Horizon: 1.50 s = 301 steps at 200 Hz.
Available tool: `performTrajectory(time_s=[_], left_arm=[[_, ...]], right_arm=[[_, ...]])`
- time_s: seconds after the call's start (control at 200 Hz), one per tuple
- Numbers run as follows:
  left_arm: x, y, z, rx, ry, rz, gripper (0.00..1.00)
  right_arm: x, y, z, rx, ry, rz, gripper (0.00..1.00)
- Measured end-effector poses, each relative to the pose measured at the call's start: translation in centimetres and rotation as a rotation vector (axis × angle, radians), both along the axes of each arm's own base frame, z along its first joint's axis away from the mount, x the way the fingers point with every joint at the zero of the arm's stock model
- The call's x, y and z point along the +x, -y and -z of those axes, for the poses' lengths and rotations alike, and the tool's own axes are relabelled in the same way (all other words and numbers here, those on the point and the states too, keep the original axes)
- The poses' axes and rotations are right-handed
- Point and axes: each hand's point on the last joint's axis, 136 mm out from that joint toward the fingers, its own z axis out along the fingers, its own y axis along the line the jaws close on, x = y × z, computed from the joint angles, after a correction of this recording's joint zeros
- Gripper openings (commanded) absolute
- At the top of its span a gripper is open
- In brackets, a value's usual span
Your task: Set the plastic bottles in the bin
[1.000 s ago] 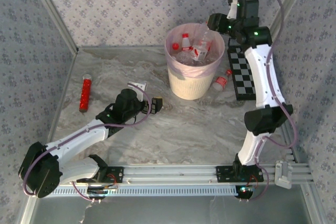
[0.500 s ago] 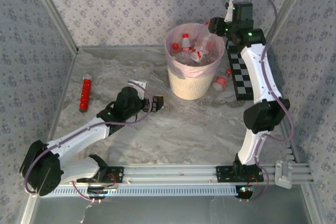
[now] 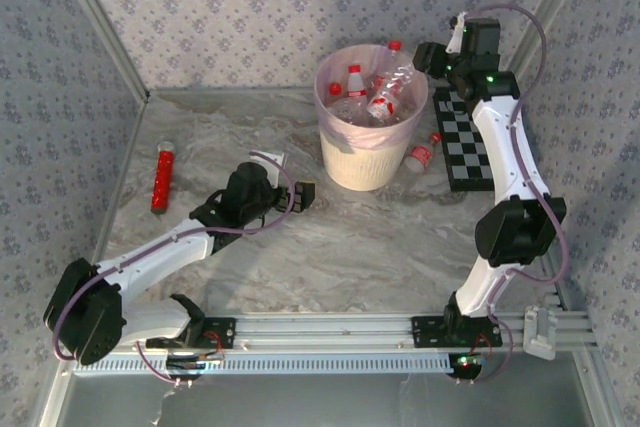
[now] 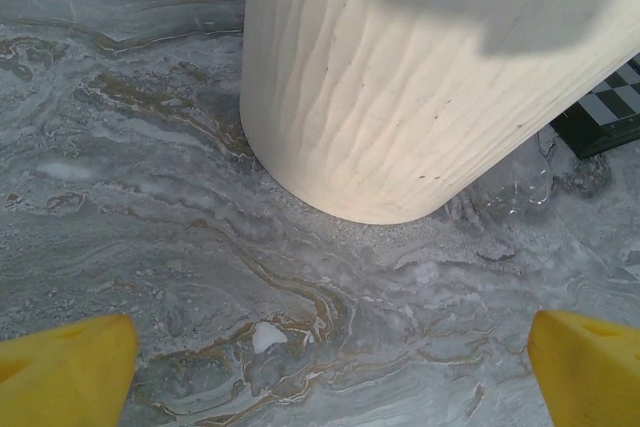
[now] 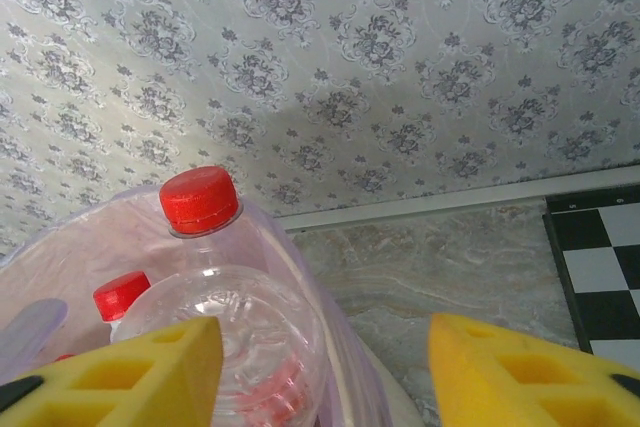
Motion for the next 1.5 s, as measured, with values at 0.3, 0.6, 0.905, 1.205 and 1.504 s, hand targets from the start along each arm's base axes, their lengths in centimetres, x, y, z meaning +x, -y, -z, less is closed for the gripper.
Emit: performTrajectory(time_s=[0.3,0.6,0.905,1.205,1.504], left_arm=[[0.0,0.0,0.0,0.001,0.0,0.0,1.0],[0.1,0.1,0.2,0.003,-0.002,0.0,1.0],[0.3,0.2,0.4,0.003,-0.002,0.0,1.0],[0.0,0.0,-0.2,-0.008,0.011,0.0,1.0],[-0.5,-0.8,-1.5,-0.028,0.039,-0.011,1.0]], right_arm=[[-2.4,2.9,-0.4,0.008,-0.063,0.062,1.0],[-9.5,7.8,3.3,0.058,-0.158,0.207,0.93],[-12.5,5.6,18.0,0.159,-0.441,0.226,0.59],[-10.7,2.9,27.0,0.266,-0.585,0.206,0.73],[-8.5,2.4,30.2,0.321,-0.594,0.209,0.74]])
